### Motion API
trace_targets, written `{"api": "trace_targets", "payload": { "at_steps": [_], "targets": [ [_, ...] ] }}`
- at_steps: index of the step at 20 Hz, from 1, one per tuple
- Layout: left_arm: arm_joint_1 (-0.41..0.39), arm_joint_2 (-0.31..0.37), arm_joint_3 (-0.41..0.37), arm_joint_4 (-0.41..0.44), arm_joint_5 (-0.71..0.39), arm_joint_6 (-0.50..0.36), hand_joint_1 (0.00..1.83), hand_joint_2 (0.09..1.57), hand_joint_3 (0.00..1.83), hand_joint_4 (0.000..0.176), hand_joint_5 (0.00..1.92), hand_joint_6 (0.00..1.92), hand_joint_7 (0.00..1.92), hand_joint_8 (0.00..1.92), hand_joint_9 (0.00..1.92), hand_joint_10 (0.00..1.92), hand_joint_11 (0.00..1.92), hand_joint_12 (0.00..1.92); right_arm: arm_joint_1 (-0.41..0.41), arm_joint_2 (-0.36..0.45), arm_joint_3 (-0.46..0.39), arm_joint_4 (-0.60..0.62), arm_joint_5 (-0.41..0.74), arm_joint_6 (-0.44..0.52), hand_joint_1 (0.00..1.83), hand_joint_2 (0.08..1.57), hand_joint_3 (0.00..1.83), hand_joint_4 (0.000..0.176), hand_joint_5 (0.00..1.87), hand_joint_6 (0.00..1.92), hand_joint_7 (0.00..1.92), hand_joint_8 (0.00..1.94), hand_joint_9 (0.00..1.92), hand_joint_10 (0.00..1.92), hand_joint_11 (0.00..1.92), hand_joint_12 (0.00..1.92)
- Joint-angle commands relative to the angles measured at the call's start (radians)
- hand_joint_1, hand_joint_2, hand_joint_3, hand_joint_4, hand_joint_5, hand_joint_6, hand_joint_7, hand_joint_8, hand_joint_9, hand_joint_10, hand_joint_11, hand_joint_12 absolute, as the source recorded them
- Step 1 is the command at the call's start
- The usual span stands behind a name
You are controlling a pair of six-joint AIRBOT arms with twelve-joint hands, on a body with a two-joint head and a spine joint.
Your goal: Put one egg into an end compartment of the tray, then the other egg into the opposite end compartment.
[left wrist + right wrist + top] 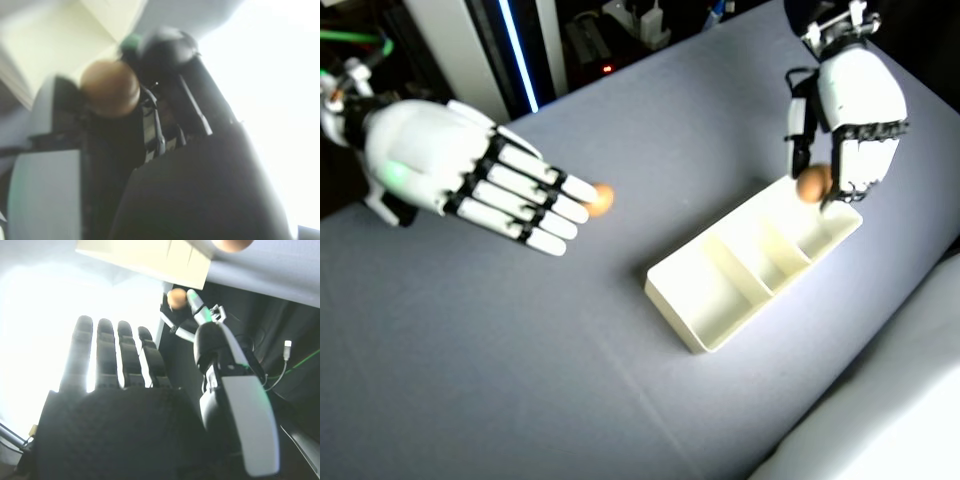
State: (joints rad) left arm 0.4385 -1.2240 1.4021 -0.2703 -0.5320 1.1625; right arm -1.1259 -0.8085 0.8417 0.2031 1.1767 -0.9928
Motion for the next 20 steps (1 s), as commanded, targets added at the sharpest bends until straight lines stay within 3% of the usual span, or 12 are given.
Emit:
{"api": "trace_targets", "payload": {
  "at_steps": [1,3,5,6,7,8,9,10,13,15,16,20],
  "targets": [
    [-0.009,0.009,-0.001,0.012,-0.122,0.005,0.9,1.15,0.0,0.16,0.08,0.09,0.03,0.0,0.0,0.02,0.0,0.89,0.013,0.0,0.004,-0.014,0.122,0.016,0.51,1.32,0.0,0.0,0.0,0.0,0.0,0.0,0.0,0.0,0.0,0.0],
    [-0.001,0.027,-0.026,0.022,-0.154,0.005,0.67,1.2,0.0,0.144,0.05,0.03,0.0,0.0,0.0,0.0,0.0,0.21,0.015,0.0,0.004,-0.043,0.121,0.046,0.53,1.31,0.0,0.0,0.0,0.0,0.0,0.0,0.0,0.0,0.01,0.01],
    [0.025,0.057,-0.067,0.057,-0.229,-0.033,0.46,1.31,0.03,0.108,0.07,0.02,0.0,0.0,0.0,0.0,0.0,0.03,0.024,0.0,0.005,-0.078,0.098,0.069,0.55,1.26,0.03,0.0,0.0,0.0,0.01,0.0,0.0,0.21,0.0,0.83],
    [0.048,0.087,-0.098,0.093,-0.289,-0.07,0.39,1.36,0.04,0.104,0.06,0.02,0.04,0.01,0.0,0.0,0.0,0.0,0.035,-0.005,0.008,-0.098,0.073,0.077,0.56,1.25,0.01,0.0,0.0,0.0,0.05,0.02,0.0,0.37,0.0,1.27],
    [0.062,0.106,-0.118,0.11,-0.326,-0.09,0.39,1.4,0.02,0.125,0.09,0.03,0.04,0.01,0.0,0.0,0.0,0.0,0.04,-0.01,0.013,-0.108,0.06,0.089,0.57,1.23,0.0,0.0,0.0,0.0,0.08,0.03,0.0,0.48,0.0,1.46],
    [0.089,0.138,-0.149,0.126,-0.385,-0.111,0.42,1.42,0.02,0.088,0.14,0.05,0.05,0.01,0.0,0.0,0.02,0.02,0.044,-0.018,0.019,-0.12,0.043,0.1,0.54,1.23,0.0,0.0,0.0,0.0,0.11,0.04,0.0,0.58,0.0,1.54],
    [0.116,0.169,-0.183,0.135,-0.436,-0.114,0.48,1.43,0.0,0.065,0.19,0.06,0.08,0.04,0.02,0.01,0.0,0.39,0.05,-0.022,0.021,-0.126,0.022,0.103,0.54,1.22,0.0,0.0,0.0,0.0,0.12,0.04,0.0,0.66,0.0,1.65],
    [0.127,0.18,-0.194,0.139,-0.451,-0.114,0.5,1.44,0.0,0.057,0.19,0.06,0.16,0.05,0.05,0.02,0.0,0.55,0.051,-0.023,0.022,-0.127,0.014,0.105,0.55,1.22,0.0,0.0,0.0,0.0,0.13,0.04,0.0,0.72,0.0,1.72],
    [0.199,0.239,-0.258,0.144,-0.553,-0.119,0.59,1.43,0.0,0.068,0.24,0.07,0.21,0.03,0.07,0.04,0.0,0.91,0.059,-0.05,0.042,-0.132,-0.041,0.115,0.64,1.21,0.0,0.0,0.02,0.01,0.15,0.05,0.0,0.75,0.0,1.81],
    [0.262,0.277,-0.295,0.149,-0.643,-0.148,0.65,1.41,0.0,0.035,0.33,0.11,0.29,0.04,0.13,0.07,0.0,0.92,0.086,-0.083,0.067,-0.137,-0.092,0.116,0.62,1.2,0.0,0.0,0.03,0.01,0.16,0.05,0.0,0.72,0.0,1.81],
    [0.297,0.297,-0.315,0.149,-0.684,-0.158,0.73,1.39,0.0,0.0,0.39,0.11,0.33,0.03,0.17,0.08,0.0,0.94,0.101,-0.099,0.082,-0.138,-0.121,0.116,0.61,1.2,0.0,0.0,0.04,0.02,0.16,0.05,0.0,0.69,0.0,1.8],
    [0.391,0.344,-0.368,0.139,-0.795,-0.167,0.69,1.41,0.0,0.0,0.49,0.04,0.37,0.0,0.21,0.05,0.0,0.83,0.155,-0.176,0.146,-0.137,-0.225,0.116,0.67,1.19,0.0,0.0,0.07,0.02,0.19,0.04,0.0,0.67,0.0,1.62]
  ]
}}
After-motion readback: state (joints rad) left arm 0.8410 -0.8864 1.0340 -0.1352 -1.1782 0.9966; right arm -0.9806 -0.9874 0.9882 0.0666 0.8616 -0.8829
